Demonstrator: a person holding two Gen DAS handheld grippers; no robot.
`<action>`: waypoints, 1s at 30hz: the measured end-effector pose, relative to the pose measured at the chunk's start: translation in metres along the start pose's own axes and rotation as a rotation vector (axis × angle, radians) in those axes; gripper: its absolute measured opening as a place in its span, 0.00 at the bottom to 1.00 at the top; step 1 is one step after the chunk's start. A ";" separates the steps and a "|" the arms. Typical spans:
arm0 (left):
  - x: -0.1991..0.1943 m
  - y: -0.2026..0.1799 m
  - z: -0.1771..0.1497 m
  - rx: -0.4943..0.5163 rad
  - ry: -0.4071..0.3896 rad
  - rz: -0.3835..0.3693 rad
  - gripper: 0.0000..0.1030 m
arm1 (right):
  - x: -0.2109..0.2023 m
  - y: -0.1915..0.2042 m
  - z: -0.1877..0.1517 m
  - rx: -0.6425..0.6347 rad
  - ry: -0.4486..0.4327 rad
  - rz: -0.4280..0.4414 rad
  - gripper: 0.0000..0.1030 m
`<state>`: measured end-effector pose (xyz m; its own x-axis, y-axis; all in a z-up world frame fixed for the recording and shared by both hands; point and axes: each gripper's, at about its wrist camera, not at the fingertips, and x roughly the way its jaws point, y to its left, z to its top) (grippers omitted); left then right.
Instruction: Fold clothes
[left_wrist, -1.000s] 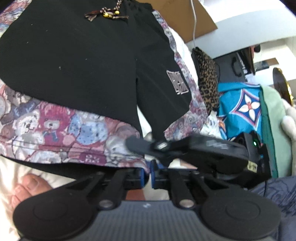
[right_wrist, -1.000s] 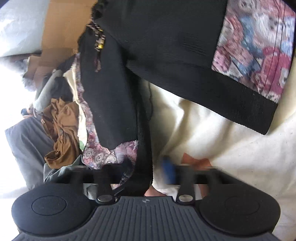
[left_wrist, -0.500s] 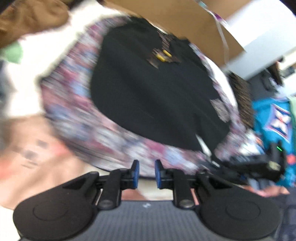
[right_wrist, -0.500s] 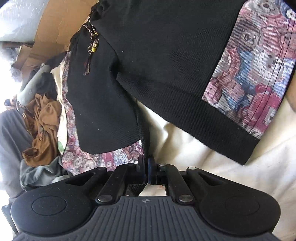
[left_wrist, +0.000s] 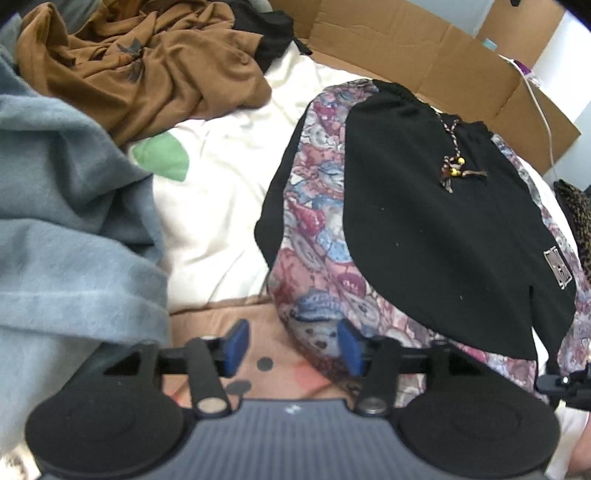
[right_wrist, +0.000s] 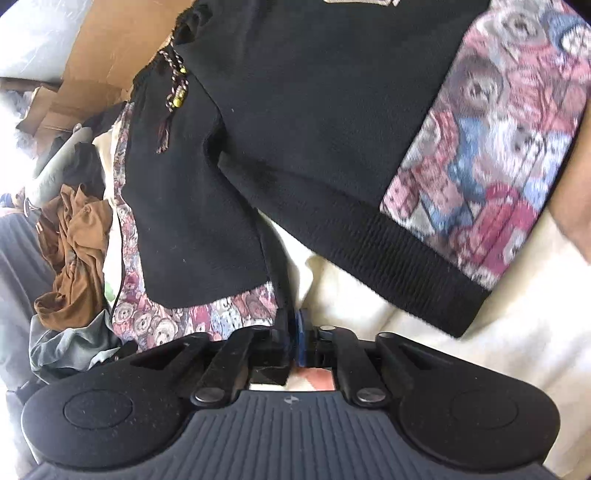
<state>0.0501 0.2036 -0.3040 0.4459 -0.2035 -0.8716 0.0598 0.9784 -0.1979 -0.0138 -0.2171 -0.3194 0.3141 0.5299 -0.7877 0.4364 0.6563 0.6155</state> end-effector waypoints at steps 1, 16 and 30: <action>0.005 -0.002 0.001 0.012 0.000 0.005 0.63 | 0.002 0.000 -0.002 0.000 0.008 -0.007 0.45; 0.010 -0.031 0.026 0.041 0.141 0.017 0.07 | -0.005 0.028 -0.009 -0.107 0.025 0.047 0.03; -0.052 -0.033 0.037 0.017 0.098 0.012 0.08 | -0.057 0.037 0.018 -0.148 -0.093 0.028 0.03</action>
<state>0.0578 0.1835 -0.2352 0.3572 -0.1937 -0.9137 0.0706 0.9811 -0.1803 0.0000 -0.2325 -0.2521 0.4036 0.5018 -0.7651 0.3001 0.7174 0.6288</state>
